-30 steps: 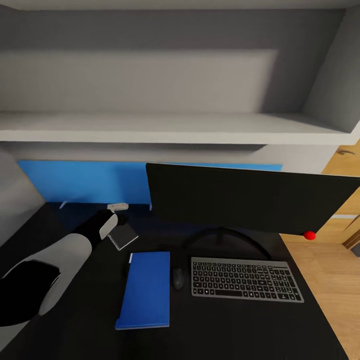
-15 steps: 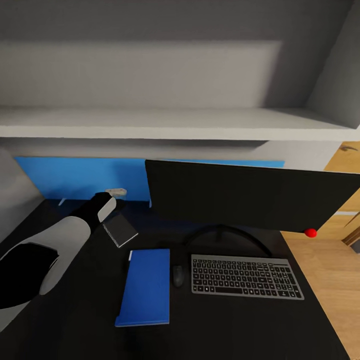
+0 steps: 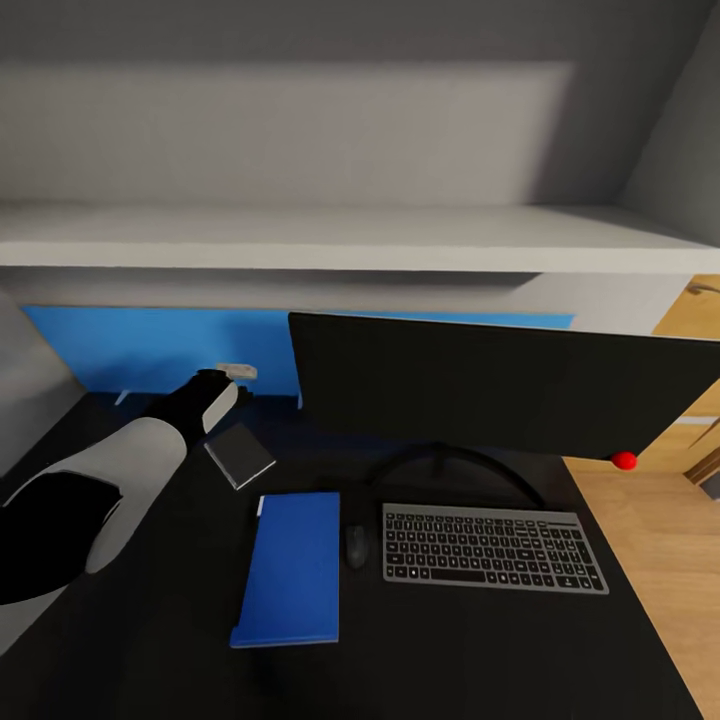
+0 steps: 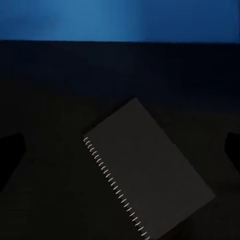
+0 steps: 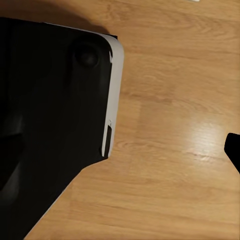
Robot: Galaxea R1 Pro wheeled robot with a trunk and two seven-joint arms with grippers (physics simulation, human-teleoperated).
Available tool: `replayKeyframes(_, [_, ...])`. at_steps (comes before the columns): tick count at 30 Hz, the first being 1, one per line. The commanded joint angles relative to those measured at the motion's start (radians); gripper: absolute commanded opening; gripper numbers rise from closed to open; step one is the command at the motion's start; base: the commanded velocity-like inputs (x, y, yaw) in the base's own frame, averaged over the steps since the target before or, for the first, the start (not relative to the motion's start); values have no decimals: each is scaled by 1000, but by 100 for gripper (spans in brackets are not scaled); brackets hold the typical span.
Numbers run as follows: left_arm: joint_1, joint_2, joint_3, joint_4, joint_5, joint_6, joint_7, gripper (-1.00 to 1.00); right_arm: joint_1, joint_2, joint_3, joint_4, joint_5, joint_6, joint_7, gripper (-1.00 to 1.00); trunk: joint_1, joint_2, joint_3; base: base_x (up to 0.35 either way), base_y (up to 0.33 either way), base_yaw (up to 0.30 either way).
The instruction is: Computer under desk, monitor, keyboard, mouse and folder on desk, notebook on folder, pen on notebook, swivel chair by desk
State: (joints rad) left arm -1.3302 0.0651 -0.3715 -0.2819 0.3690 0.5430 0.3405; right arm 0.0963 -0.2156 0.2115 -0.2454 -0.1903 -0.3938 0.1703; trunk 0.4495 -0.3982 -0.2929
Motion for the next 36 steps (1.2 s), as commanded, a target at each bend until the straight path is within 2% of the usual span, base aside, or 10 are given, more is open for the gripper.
replayKeyframes(1, [-1, 0, -6, -2, 7, 5, 6, 100, 0, -1, 5, -2, -11, -1, 5, 100, 1, -2, -3, 0, 0, 0])
replayKeyframes(12, [15, -1, 2, -2, -2, 4, 1, 100, 0, 7, -2, -4, -11, -2, 4, 100, 1, -2, -21, 0, 0, 0])
replayKeyframes(18, [25, 6, 3, -2, 24, 1, 0, 100, 0, 61, -7, -10, 0, -2, 5, 100, 1, -2, -31, 0, 0, 0])
replayKeyframes(23, [35, 11, 3, -2, 49, -2, 0, 100, 0, 84, -11, -11, 10, -1, 6, 100, 1, -2, -39, 0, 0, 0])
replayKeyframes(36, [47, 9, 3, -2, 61, -19, 0, 100, 0, 88, 0, -2, 15, 1, 5, 100, 1, -2, -59, 0, 0, 0])
